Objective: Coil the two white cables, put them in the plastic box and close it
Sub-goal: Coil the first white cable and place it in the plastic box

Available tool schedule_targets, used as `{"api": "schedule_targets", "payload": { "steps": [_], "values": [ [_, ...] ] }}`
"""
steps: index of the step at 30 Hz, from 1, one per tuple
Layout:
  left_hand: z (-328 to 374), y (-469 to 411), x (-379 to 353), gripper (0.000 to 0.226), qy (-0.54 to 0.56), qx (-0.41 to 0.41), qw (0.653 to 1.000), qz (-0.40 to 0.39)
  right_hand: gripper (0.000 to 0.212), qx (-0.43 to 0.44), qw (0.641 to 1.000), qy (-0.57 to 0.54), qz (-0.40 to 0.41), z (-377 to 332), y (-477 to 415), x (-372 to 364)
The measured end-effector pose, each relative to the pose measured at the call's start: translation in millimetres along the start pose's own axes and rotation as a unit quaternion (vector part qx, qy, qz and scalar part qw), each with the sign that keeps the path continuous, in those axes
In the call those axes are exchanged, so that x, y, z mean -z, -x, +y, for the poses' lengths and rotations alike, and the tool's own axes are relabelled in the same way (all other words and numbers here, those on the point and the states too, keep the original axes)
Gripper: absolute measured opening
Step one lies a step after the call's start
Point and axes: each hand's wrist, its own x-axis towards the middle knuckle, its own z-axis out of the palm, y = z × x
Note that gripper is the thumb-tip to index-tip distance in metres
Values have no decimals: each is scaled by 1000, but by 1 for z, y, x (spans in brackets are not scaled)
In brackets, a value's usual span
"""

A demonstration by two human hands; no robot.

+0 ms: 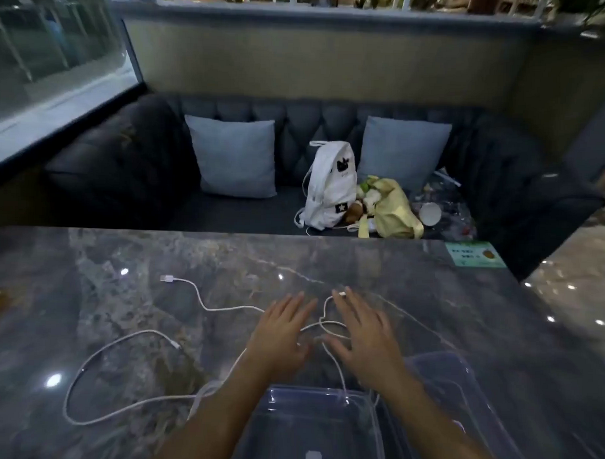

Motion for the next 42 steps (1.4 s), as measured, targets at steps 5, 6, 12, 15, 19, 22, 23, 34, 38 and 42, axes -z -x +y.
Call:
{"api": "schedule_targets", "payload": {
  "steps": [5, 6, 12, 15, 19, 22, 23, 34, 38, 42],
  "values": [
    [0, -3, -19, 62, -21, -78, 992, -97, 62, -14, 995, -29, -93, 6, 11, -18],
    [0, -2, -22, 60, -30, -86, 991, -102, 55, -15, 995, -31, -96, 6, 11, -18],
    [8, -12, -9, 32, 50, -39, 991, -114, 16, -55, 971, -169, -158, -3, 0, -8],
    [11, -14, 10, 19, 176, -7, 980, -91, 17, -84, 955, -256, -126, -10, -9, 8],
    [14, -13, 41, 22, 297, 22, 953, -56, 16, -75, 946, -309, -67, -17, -21, 39],
    [15, -11, 66, 29, 311, 16, 950, -25, 17, -79, 944, -321, -7, -17, -28, 67],
    [14, -10, 75, 30, 311, 13, 950, -11, 16, -80, 946, -314, 12, -14, -30, 76],
    [34, -14, 149, 38, 572, 131, 804, 94, 30, 53, 952, 7, 301, -49, -33, 108],
    [39, -24, 183, 36, 759, 169, 620, 106, 30, 49, 952, -196, 228, -74, -32, 99],
    [41, -27, 214, 39, 871, 172, 452, 92, 64, -56, 841, -527, -113, -94, -30, 94]
  ]
}}
